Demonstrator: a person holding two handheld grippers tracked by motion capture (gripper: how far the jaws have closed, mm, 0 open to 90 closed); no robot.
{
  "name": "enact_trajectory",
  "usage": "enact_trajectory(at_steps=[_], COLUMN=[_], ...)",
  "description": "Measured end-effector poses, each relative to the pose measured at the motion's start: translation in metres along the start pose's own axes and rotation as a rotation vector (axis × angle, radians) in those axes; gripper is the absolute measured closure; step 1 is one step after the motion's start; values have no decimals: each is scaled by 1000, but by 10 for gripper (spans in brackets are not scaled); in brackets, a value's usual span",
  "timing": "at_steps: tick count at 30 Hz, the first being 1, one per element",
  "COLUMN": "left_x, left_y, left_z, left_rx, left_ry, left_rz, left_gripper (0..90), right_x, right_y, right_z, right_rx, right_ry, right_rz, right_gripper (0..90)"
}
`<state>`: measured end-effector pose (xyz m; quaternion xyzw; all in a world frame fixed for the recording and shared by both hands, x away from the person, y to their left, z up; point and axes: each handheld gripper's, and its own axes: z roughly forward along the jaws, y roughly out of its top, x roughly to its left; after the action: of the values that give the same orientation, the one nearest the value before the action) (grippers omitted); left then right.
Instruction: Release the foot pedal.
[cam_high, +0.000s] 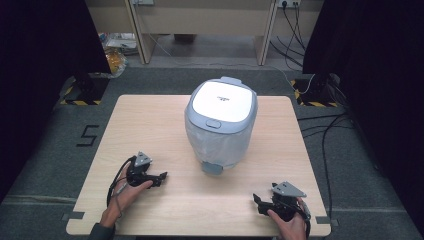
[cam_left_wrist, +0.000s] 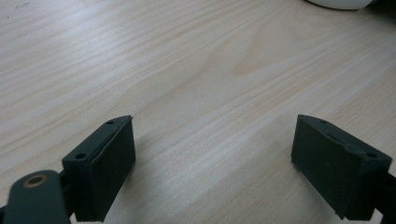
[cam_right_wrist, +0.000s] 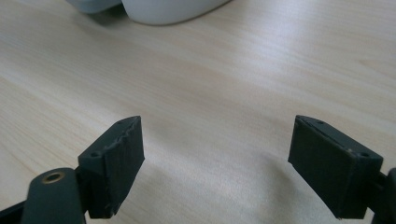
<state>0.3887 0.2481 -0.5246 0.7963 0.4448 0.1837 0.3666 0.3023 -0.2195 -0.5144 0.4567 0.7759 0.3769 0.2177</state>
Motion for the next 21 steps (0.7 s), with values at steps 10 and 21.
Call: enact_trajectory(at_steps=[10, 21], left_x=[0, 0], left_y=[0, 0], left_z=[0, 0], left_rx=[0, 0], left_ry=[0, 1], left_rz=[0, 0], left_gripper=[128, 128], right_x=[1, 1], right_y=[-2, -2], right_z=[2, 3], right_rx=[96, 98], right_ry=[11, 19], right_rz=[-28, -41], right_gripper=[139, 123])
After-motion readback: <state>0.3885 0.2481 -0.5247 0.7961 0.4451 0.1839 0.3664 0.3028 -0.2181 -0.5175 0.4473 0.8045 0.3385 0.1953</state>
